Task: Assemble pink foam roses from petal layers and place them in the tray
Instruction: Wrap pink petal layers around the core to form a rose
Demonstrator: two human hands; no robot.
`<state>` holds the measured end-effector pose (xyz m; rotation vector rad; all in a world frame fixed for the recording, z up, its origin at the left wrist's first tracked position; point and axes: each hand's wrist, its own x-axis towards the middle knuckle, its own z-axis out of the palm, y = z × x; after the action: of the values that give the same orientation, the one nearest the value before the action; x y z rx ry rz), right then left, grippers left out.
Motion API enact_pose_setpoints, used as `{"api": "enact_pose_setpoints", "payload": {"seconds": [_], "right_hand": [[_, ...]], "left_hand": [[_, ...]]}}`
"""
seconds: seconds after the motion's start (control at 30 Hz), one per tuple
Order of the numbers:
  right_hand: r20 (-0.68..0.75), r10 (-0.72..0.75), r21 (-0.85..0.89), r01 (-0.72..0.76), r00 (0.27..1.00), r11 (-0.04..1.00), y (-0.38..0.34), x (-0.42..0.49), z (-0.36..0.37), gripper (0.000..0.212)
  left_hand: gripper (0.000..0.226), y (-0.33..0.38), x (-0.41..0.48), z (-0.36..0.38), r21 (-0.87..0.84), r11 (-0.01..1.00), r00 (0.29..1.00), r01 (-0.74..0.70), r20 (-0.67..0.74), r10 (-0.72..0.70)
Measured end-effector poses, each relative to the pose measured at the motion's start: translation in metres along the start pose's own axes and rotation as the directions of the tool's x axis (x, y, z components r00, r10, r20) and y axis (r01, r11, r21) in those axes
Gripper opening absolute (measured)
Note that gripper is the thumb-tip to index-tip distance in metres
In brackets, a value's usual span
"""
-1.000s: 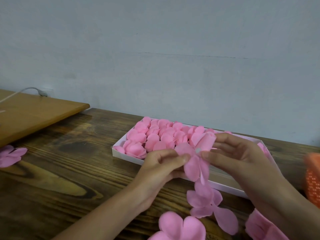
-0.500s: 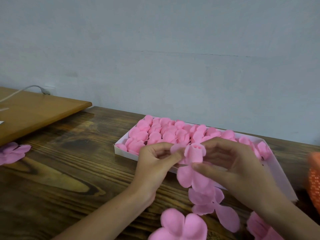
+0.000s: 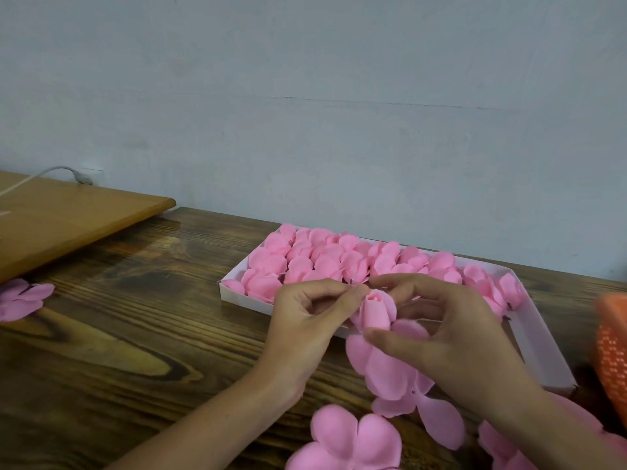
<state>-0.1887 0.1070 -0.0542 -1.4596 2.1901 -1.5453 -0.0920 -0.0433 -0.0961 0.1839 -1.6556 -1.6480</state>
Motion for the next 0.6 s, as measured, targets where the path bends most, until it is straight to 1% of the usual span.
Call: {"api": "enact_pose_setpoints", "payload": {"seconds": [0.07,0.2,0.27,0.4,0.47,0.57,0.6], "right_hand": [[0.005,0.008,0.007,-0.008,1.000,1.000,0.000,0.000,0.000,0.022],[-0.018,0.034,0.091,-0.032,0.999,0.995,0.004,0.002,-0.002,0.023],[-0.008,0.029,0.126,-0.028,1.000,0.992,0.004,0.003,-0.003,0.023],[0.018,0.010,0.125,-0.012,1.000,0.992,0.004,0.002,-0.002,0.023],[0.013,0.017,0.156,-0.019,1.000,0.988,0.004,0.003,-0.002,0.024],[-0.040,0.063,0.303,-0.048,0.997,0.952,0.006,0.005,-0.008,0.024],[-0.055,0.086,0.362,-0.061,0.995,0.930,0.006,0.006,-0.011,0.027]], "left_hand": [[0.020,0.002,0.000,0.001,-0.010,1.000,1.000,-0.017,0.014,0.018],[0.019,0.005,0.000,0.002,-0.017,0.998,0.998,-0.061,-0.012,0.061],[0.018,0.004,0.000,0.002,-0.014,0.996,0.996,-0.087,-0.008,0.087],[0.015,0.005,0.000,0.000,0.003,0.990,0.989,-0.142,0.035,0.142],[0.013,0.005,0.001,-0.001,-0.010,0.991,0.990,-0.137,0.029,0.137],[0.029,0.005,0.003,-0.004,-0.107,0.992,0.997,-0.065,0.032,0.068],[0.032,0.005,0.005,-0.005,-0.101,0.994,0.998,-0.046,0.046,0.051]]}}
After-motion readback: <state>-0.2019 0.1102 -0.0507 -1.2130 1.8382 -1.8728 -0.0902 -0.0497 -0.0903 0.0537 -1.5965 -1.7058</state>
